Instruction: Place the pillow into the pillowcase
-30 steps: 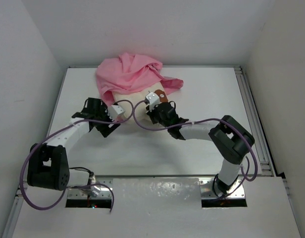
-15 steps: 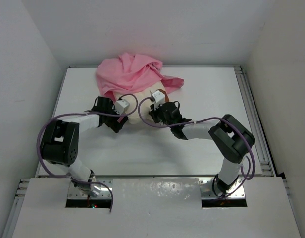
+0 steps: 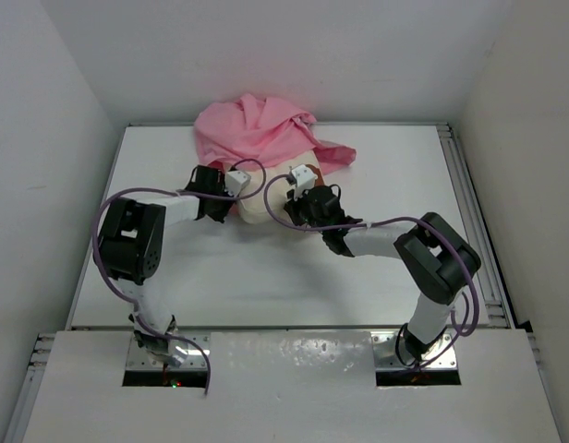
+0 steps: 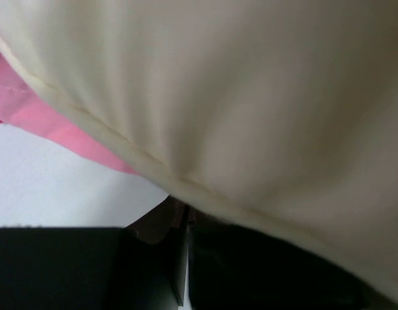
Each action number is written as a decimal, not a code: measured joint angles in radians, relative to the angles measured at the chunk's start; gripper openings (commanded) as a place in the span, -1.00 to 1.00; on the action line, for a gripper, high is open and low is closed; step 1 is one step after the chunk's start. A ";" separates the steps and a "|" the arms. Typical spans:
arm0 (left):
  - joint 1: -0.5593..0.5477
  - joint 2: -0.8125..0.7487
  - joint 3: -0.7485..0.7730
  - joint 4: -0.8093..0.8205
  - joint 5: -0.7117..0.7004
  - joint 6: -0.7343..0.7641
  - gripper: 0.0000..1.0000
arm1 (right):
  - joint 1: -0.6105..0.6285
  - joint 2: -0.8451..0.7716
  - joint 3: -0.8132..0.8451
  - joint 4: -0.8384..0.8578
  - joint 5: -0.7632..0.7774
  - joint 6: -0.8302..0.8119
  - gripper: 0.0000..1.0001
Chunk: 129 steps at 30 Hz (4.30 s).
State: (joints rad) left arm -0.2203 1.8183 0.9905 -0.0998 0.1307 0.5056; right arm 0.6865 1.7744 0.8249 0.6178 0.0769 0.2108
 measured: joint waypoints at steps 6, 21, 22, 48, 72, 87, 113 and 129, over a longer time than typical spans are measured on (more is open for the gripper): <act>0.037 0.011 0.022 -0.026 0.141 -0.095 -1.00 | 0.000 -0.008 0.000 -0.018 -0.002 0.007 -1.00; 0.150 -0.101 0.138 -0.362 0.520 -0.098 -1.00 | -0.004 -0.032 -0.002 -0.027 -0.018 0.014 -1.00; 0.150 -0.119 0.124 -0.384 0.524 -0.079 -1.00 | -0.004 -0.044 -0.009 -0.028 -0.020 0.014 -1.00; -0.027 -0.362 -0.043 -0.934 0.489 0.607 -0.03 | -0.029 -0.248 -0.268 -0.072 -0.068 -0.007 0.90; -0.203 0.261 0.647 -0.227 0.063 0.113 0.30 | -0.230 -0.494 -0.449 -0.300 0.129 1.005 0.97; -0.195 0.282 0.836 -0.300 0.144 0.065 -1.00 | -0.235 0.037 -0.162 0.089 -0.053 0.935 -1.00; -0.269 0.210 1.071 -1.019 0.585 0.516 -1.00 | -0.122 -0.081 -0.277 0.403 -0.080 0.358 -1.00; -0.016 0.022 0.699 -0.633 0.381 0.006 0.99 | -0.169 -0.247 -0.137 -0.086 -0.196 0.291 0.98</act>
State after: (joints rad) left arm -0.2367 1.8400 1.6897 -0.7326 0.5121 0.5117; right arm 0.5179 1.5276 0.6880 0.5320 -0.1188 0.5014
